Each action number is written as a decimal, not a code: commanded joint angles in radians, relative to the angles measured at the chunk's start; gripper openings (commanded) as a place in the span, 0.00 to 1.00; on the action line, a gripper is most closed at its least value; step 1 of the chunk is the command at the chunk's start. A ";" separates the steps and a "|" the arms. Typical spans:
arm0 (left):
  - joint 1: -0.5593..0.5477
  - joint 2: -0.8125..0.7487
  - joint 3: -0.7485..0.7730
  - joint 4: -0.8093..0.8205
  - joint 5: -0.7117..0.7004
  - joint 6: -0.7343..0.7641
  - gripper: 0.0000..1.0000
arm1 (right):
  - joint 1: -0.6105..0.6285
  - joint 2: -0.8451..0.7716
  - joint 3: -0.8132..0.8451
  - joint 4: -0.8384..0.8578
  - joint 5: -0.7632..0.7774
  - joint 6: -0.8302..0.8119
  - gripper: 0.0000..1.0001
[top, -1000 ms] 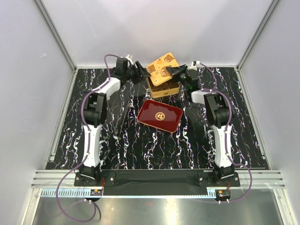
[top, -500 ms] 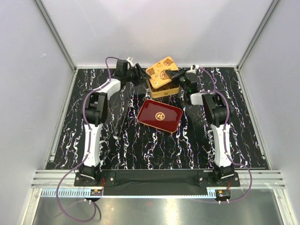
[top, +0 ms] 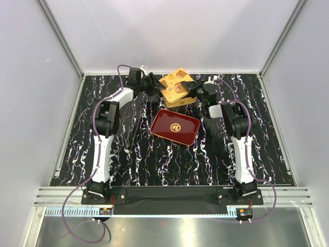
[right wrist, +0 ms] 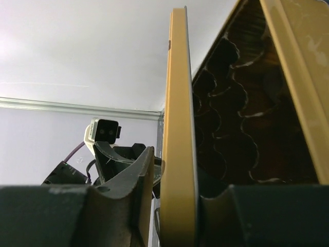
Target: Pack the chocolate
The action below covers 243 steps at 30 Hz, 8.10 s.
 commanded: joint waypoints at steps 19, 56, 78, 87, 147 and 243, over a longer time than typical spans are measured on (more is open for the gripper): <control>0.002 0.037 0.110 0.026 0.005 -0.011 0.42 | -0.052 -0.153 -0.061 -0.142 -0.032 -0.144 0.42; 0.015 0.001 0.089 -0.026 -0.008 0.035 0.45 | -0.125 -0.208 -0.070 -0.496 -0.128 -0.267 0.52; 0.015 -0.031 0.079 -0.012 0.019 0.027 0.48 | -0.147 -0.164 -0.090 -0.204 -0.258 -0.115 0.06; 0.019 -0.066 0.087 0.000 0.018 0.008 0.53 | -0.138 -0.077 -0.014 0.108 -0.275 0.030 0.00; 0.007 0.129 0.136 0.093 0.055 -0.088 0.45 | -0.065 -0.026 -0.014 -0.061 -0.186 -0.020 0.33; -0.005 0.172 0.247 -0.026 0.032 -0.034 0.45 | -0.156 -0.066 0.206 -0.989 -0.244 -0.614 0.36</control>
